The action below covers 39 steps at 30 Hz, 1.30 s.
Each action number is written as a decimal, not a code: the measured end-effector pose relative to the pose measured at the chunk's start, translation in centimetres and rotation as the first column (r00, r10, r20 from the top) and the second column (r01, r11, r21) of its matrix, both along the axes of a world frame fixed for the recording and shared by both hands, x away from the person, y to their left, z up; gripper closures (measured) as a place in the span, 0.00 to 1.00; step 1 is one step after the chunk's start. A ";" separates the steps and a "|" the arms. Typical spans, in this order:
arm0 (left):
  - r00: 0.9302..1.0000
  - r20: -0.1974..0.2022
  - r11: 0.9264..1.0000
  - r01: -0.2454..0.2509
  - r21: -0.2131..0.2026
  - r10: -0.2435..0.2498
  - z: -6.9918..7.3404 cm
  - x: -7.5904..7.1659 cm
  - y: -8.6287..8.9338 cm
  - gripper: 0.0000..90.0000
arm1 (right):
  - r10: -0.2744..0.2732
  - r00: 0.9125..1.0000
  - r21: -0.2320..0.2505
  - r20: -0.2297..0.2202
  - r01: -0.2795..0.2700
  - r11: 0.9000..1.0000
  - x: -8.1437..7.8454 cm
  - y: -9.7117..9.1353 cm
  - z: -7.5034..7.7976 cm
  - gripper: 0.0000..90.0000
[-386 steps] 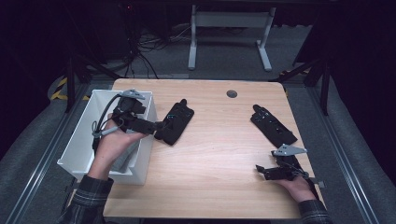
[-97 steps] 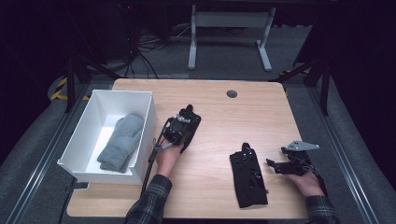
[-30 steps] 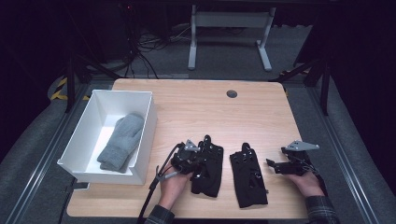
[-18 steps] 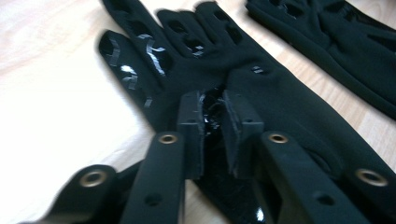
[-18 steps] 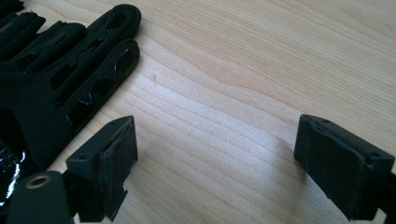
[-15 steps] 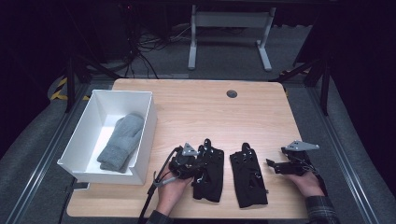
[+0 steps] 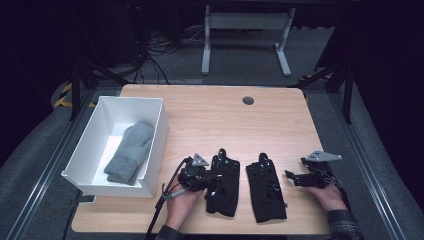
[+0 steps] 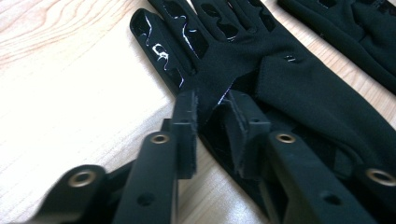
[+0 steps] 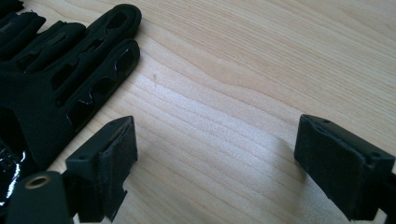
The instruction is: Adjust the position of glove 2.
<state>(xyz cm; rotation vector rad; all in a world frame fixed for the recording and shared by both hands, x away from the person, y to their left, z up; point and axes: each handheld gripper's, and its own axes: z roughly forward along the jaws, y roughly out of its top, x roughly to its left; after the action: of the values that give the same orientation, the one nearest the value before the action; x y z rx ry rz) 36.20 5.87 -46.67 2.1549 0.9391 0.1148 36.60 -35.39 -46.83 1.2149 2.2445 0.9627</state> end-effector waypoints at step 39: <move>0.999 -0.023 0.989 0.035 -0.147 -0.039 2.4 0.1 0.6 0.97 | 0.378 0.918 0.040 -0.116 -0.376 0.926 -3.9 7.6 1.3 1.00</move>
<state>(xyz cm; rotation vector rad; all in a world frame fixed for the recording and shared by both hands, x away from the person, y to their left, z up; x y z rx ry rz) 36.29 6.46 -44.25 2.0414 0.8938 -0.0007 32.66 -27.74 -45.48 0.8801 2.6355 1.0692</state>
